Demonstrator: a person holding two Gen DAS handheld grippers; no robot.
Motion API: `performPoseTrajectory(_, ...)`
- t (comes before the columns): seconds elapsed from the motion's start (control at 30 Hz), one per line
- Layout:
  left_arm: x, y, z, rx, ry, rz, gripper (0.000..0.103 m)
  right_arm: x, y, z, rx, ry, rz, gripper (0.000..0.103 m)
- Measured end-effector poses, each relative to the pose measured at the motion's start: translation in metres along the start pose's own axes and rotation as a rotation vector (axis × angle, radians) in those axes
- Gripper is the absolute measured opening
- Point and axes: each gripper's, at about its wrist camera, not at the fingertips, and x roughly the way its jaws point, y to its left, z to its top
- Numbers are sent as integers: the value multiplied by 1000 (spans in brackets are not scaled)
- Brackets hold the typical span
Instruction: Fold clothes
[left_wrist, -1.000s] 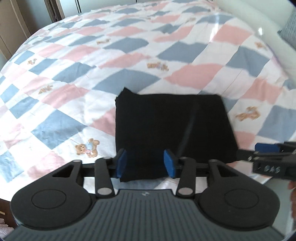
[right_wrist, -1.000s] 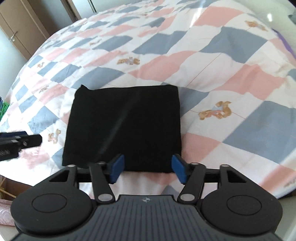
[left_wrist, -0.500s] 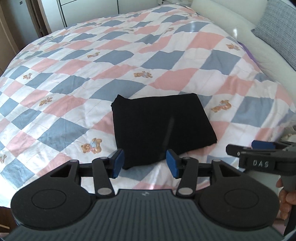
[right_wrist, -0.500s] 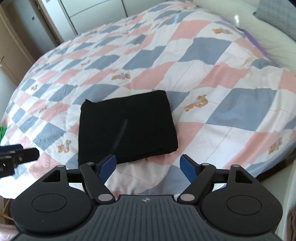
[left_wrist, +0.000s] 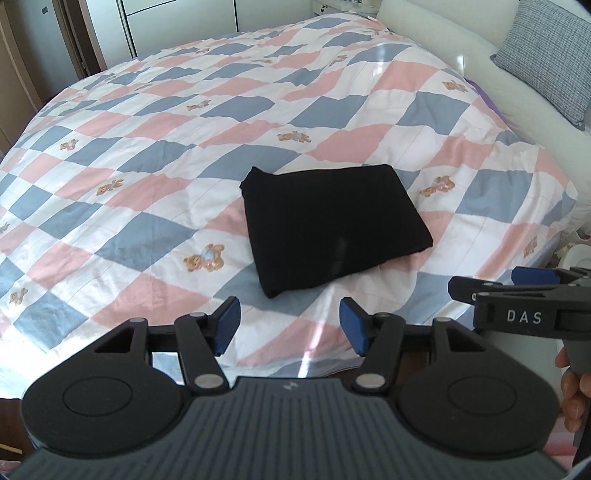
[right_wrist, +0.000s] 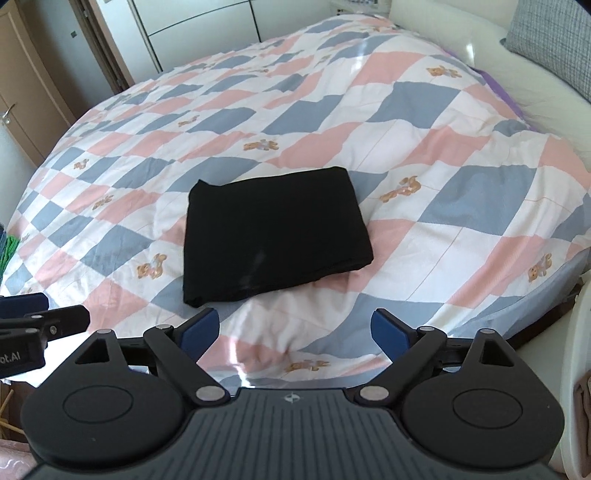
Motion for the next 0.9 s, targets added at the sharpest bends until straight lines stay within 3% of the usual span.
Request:
performPoseTrajectory(0.5, -24, 9, -28, 12, -12, -16, 57, -33, 32, -16, -66, -53, -81, 98)
performPoseTrajectory(0.9, -16, 20, -29, -3, 13, -18, 60, -26, 43, -7, -112, -51, -116, 101)
